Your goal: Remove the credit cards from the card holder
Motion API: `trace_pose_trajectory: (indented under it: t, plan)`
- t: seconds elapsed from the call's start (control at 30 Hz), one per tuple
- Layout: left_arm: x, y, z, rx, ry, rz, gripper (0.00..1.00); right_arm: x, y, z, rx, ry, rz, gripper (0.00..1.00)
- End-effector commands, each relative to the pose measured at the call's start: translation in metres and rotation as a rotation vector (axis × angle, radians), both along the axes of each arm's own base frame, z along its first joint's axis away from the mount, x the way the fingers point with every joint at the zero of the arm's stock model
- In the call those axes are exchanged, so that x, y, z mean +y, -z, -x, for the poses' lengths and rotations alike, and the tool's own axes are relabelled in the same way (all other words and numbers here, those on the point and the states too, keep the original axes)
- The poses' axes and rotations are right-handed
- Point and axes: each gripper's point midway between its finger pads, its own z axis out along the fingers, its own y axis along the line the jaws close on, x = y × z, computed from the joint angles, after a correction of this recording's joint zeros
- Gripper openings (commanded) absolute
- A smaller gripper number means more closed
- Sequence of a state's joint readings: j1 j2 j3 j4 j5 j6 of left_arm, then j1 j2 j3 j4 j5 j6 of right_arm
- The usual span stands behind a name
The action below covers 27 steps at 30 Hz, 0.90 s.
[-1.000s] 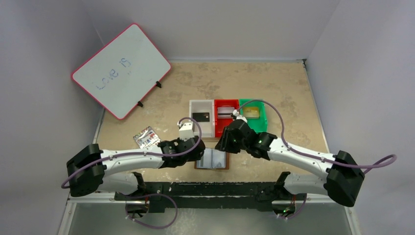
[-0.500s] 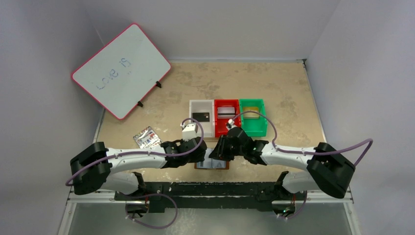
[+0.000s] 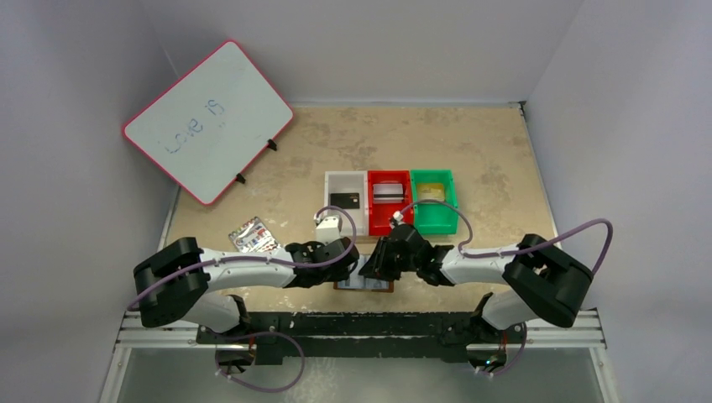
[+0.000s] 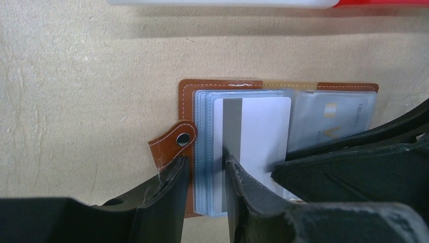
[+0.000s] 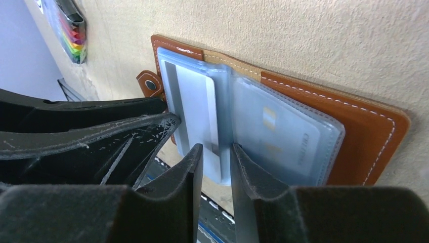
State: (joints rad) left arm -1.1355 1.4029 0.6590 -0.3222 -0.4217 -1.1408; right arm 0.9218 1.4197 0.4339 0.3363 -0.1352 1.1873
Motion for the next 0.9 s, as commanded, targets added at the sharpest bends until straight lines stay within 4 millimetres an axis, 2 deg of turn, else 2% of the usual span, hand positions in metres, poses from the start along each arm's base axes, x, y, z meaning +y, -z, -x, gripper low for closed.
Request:
trace_pose_trajectory:
  t: [0.0, 0.33, 0.57, 0.7, 0.87]
  plan:
    - [-0.002, 0.008, 0.004, 0.013, 0.012, 0.001, 0.31, 0.001, 0.006, 0.003, 0.020, 0.009, -0.035, 0.27]
    - [-0.003, 0.014, 0.009, 0.033, 0.049, -0.012, 0.26, -0.001, -0.005, 0.004, 0.018, 0.080, -0.218, 0.22]
    - [-0.010, 0.021, 0.016, 0.058, 0.111, -0.046, 0.23, 0.008, -0.017, -0.008, 0.008, 0.078, -0.285, 0.21]
    - [-0.012, 0.021, 0.018, 0.052, 0.120, -0.057, 0.19, 0.015, -0.016, -0.013, -0.003, 0.048, -0.267, 0.14]
    - [-0.003, 0.023, 0.017, 0.042, 0.103, -0.098, 0.16, 0.018, -0.020, -0.015, -0.014, 0.040, -0.272, 0.04]
